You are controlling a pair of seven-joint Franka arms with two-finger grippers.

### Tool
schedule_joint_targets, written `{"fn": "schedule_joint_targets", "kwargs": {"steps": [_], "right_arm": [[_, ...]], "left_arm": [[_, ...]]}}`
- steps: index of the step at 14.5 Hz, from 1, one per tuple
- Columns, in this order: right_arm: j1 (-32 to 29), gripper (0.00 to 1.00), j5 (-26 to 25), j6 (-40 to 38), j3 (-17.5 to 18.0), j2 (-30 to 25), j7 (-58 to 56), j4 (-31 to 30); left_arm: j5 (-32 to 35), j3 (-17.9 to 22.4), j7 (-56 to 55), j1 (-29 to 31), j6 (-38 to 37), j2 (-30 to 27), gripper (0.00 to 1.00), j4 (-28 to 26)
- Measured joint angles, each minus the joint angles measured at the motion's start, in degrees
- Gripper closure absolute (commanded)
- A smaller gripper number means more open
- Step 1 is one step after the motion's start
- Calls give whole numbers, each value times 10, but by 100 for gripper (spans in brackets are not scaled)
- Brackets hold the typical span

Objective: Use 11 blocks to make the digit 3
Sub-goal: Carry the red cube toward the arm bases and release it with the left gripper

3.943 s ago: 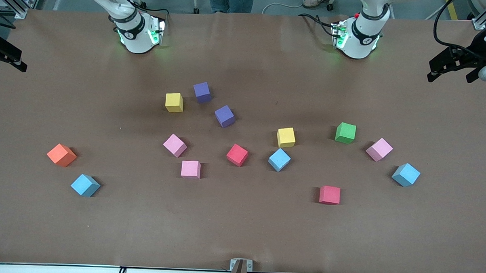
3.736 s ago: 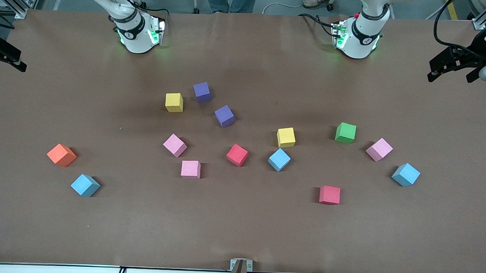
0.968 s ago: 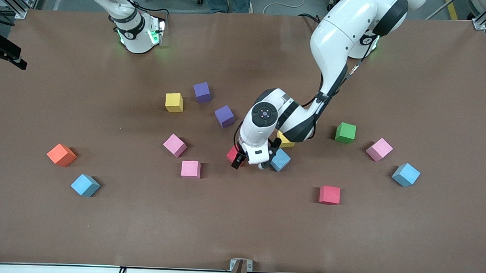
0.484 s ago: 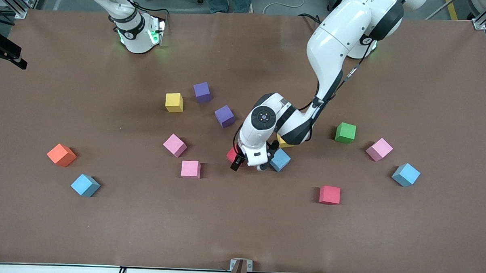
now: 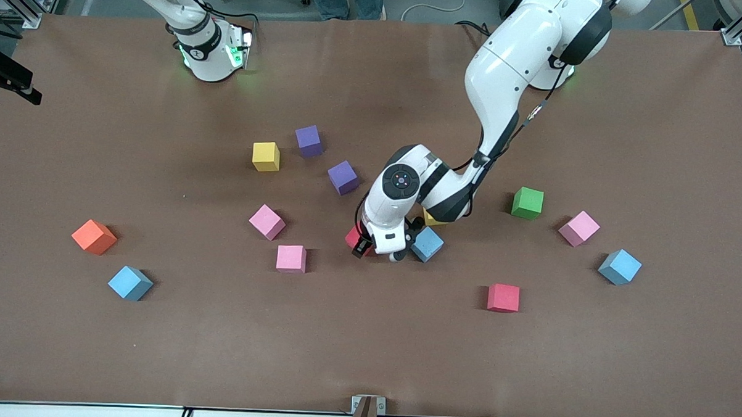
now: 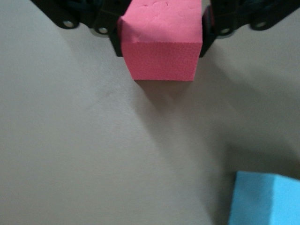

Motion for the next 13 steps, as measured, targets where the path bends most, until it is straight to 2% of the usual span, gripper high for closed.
{"fn": "schedule_joint_targets", "kwargs": {"steps": [3, 5, 7, 10, 13], "right_arm": [[0, 0, 0, 6, 0, 1, 0, 0], [0, 0, 0, 9, 0, 2, 0, 1], [0, 0, 0, 11, -1, 4, 0, 5], [0, 0, 0, 13, -1, 6, 0, 8], [0, 0, 0, 15, -1, 6, 2, 9]], "left_arm": [[0, 1, 65, 5, -30, -15, 56, 9], [0, 1, 107, 5, -97, -51, 56, 6], [1, 0, 150, 4, -153, -108, 56, -26], [1, -2, 216, 3, -143, -218, 55, -165], [8, -22, 252, -2, -68, -298, 54, -326]]}}
